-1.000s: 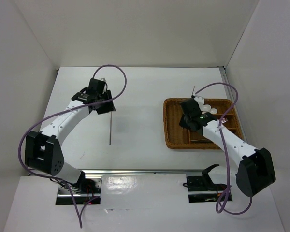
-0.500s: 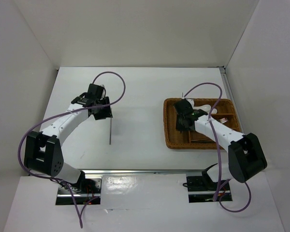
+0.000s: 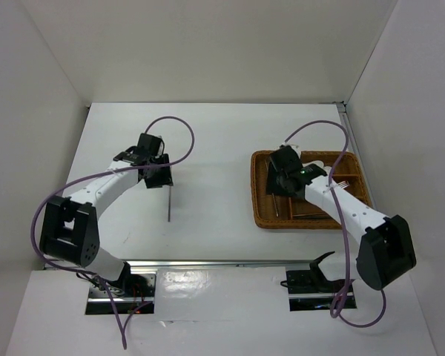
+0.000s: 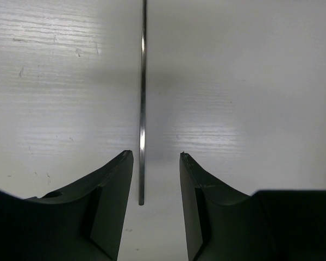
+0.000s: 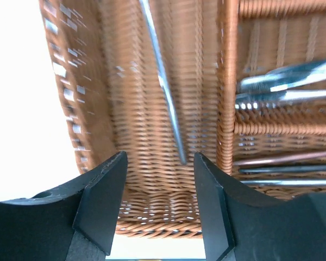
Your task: Sort the eating utensils into containers
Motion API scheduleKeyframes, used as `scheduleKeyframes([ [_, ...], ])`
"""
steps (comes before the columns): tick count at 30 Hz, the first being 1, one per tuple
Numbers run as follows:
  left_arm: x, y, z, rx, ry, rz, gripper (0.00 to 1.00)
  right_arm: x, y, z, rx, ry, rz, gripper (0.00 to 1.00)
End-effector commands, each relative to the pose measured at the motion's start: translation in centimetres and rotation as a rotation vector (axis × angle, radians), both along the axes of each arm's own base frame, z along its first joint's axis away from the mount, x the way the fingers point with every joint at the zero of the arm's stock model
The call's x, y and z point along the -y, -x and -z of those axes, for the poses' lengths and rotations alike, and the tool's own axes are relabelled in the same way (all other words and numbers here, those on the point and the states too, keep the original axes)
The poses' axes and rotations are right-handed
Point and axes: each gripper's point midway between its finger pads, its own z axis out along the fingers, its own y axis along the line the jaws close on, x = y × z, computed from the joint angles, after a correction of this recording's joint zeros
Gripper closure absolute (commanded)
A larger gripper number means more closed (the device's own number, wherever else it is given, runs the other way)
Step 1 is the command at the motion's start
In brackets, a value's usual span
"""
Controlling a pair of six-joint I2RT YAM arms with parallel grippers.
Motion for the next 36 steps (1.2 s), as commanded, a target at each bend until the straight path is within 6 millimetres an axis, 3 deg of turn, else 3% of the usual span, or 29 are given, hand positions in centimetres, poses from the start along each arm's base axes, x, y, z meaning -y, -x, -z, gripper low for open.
scheduleKeyframes([
  [1, -0.4, -0.7, 1.6, 0.001, -0.033, 0.016, 0.47, -0.5, -1.6, -5.1, 0.132, -0.037, -0.002, 0.4],
  [5, 0.1, -0.5, 2.8, -0.025, -0.048, 0.032, 0.47, -0.9, -2.4, -7.2, 0.21, -0.077, 0.0, 0.4],
  [8, 0.5, -0.6, 3.1, -0.017, -0.083, 0.051, 0.48, -0.8, -2.6, -7.6, 0.231, -0.084, 0.013, 0.4],
  [13, 0.3, -1.0, 5.3, -0.059, -0.144, 0.039, 0.49, -0.9, -2.6, -7.4, 0.232, -0.091, 0.021, 0.4],
  [23, -0.7, -1.7, 7.2, -0.106, -0.237, 0.004, 0.55, -1.3, -2.6, -7.8, 0.242, -0.119, 0.017, 0.4],
  [30, 0.0, -1.0, 8.9, -0.16, -0.226, 0.031, 0.75, -1.8, -2.9, -8.1, 0.252, -0.141, 0.006, 0.4],
  [36, 1.5, -1.1, 8.9, -0.158, -0.149, 0.042, 0.88, -4.9, -2.3, -8.7, 0.265, -0.237, -0.116, 0.4],
])
